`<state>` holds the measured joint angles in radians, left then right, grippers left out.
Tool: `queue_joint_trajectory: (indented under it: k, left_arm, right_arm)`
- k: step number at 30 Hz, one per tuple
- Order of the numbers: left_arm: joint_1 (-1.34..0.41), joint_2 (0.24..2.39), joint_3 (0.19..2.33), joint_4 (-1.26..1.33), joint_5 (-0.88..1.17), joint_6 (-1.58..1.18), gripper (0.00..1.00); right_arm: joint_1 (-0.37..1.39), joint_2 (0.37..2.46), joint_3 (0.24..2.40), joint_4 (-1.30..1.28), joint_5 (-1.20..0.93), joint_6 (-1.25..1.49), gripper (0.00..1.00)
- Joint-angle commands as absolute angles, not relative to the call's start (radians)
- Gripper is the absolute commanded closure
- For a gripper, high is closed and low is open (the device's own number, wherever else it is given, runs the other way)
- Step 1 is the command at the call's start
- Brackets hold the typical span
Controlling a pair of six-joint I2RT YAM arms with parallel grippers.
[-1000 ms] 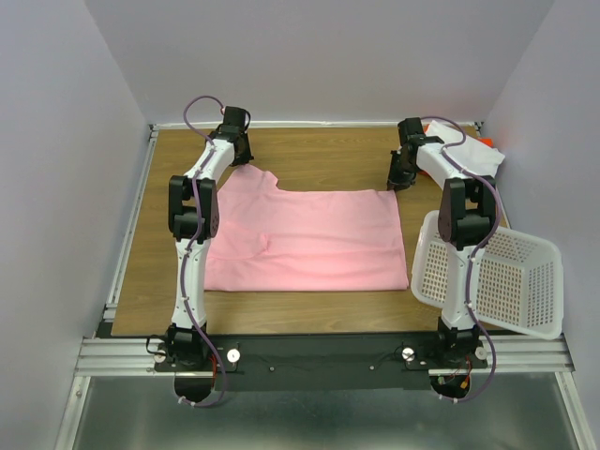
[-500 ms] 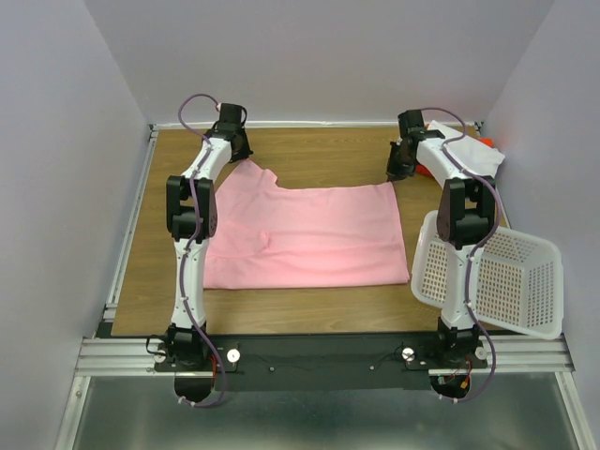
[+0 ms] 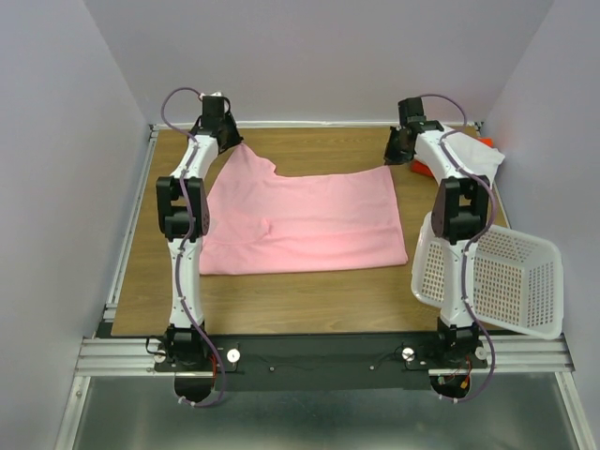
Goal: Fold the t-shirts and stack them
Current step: Fold the tshirt
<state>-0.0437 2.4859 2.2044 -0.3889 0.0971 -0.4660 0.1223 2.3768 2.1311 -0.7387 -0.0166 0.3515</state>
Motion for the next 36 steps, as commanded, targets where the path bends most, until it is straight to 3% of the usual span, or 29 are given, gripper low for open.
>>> queue_joint_trajectory:
  k: [1,10,17,36]
  left_arm:
    - [-0.023,2.451,2.261,-0.278,0.195,-0.506,1.0]
    - [0.018,2.445,2.341,-0.206,0.288,-0.558,1.0]
    - [0.025,2.258,2.065,-0.058,0.339,-0.534,1.0]
    - [0.023,1.801,1.372,-0.005,0.276,-0.431,1.0]
  right_arm:
    - [0.117,2.436,2.239,-0.744,-0.018,0.385,1.0]
    - [0.109,2.528,2.437,-0.739,-0.07,0.41,1.0]
    - [0.106,2.502,2.413,-0.721,-0.066,0.373,1.0]
    - [0.107,2.261,2.094,-0.641,-0.11,0.272,1.0]
